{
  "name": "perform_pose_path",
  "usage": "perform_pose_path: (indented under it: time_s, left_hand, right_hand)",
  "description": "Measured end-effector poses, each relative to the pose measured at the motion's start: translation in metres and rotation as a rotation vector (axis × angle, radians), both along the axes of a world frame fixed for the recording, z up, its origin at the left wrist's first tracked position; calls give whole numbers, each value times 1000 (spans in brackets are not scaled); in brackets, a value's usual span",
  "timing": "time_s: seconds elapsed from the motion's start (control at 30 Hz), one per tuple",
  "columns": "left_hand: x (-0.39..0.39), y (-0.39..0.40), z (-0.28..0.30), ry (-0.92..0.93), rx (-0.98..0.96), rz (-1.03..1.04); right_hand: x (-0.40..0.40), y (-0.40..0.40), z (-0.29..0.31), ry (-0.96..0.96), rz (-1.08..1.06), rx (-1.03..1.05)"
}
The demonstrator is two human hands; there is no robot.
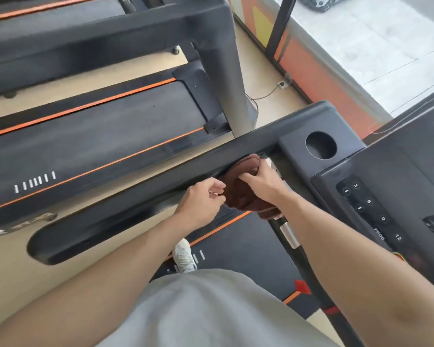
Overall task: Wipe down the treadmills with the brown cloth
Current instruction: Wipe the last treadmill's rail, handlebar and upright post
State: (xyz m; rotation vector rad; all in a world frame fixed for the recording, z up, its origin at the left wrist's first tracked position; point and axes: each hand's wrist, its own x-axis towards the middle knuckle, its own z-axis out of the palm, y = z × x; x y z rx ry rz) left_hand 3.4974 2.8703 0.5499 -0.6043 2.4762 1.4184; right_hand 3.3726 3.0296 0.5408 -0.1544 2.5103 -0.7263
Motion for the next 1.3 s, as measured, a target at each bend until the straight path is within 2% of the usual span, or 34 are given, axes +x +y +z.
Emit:
perform_pose_path:
  time_s: [0.23,0.37,0.57,0.8,1.03,1.2,1.3]
  left_hand:
    - [11,36,19,40,-13,-76]
    - [34,56,28,71,-4,-42]
    - [72,84,14,57,15,65]
    - [93,138,-19,9,94,112]
    - [99,179,-27,6,134,6]
    - [98,188,-41,-90,145,-54]
    - [92,188,-44,-109,177,-28]
  right_hand:
    - [4,11,19,-384,-143,-146]
    - [19,21,28,-457,-155,-124]
    - [40,49,30,-457,-108,-69]
    - [83,111,30,-656,-139,-66]
    - [116,162,17,-565,-57,23]
    - [120,166,27,-420,172,276]
    - [143,157,25,-166,219,523]
